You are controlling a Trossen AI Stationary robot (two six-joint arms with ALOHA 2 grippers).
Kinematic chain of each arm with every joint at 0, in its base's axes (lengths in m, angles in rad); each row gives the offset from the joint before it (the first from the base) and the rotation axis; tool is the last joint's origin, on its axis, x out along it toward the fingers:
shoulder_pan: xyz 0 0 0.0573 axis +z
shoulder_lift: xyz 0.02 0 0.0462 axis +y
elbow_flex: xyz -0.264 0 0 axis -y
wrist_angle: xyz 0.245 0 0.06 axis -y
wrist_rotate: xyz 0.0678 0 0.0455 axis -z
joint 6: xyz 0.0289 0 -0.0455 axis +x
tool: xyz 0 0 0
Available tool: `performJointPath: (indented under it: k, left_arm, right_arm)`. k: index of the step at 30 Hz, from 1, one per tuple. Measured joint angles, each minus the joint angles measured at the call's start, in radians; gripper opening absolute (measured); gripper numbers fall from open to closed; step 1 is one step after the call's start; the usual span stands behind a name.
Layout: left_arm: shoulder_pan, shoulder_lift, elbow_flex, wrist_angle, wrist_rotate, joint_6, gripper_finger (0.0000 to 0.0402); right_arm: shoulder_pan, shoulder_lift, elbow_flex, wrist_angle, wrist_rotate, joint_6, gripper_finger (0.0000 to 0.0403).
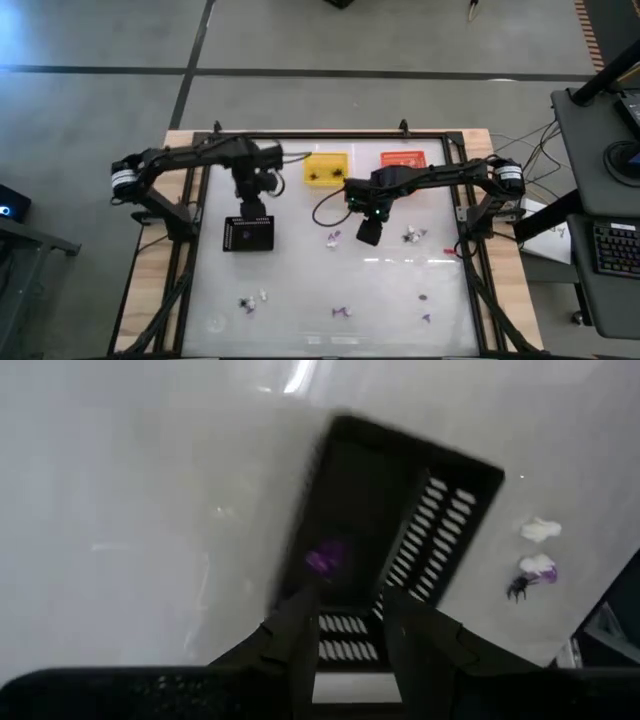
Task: Sort Halloween decoration
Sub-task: Put the white skeleton toy into the orange basket
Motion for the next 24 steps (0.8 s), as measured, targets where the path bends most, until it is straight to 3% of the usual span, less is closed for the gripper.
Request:
performJointPath:
  k: [5,13,24]
  left_arm:
    - [-0.123,-0.112,-0.115,0.070,0.042,-0.187,0.0095]
    - [-0.325,-0.252,-0.303,0.376,0.052,-0.574,0.0095]
    - [-0.589,-0.244,-0.441,0.639,0.036,-1.074,0.0095]
  right_arm:
    - [0.018,0.000,0.000,0.008,0.009,0.022,0.0119]
    - [0.047,0.000,0.000,0.011,0.052,0.053,0.0136]
    - [0.118,0.000,0.000,0.007,0.061,0.135,0.0141]
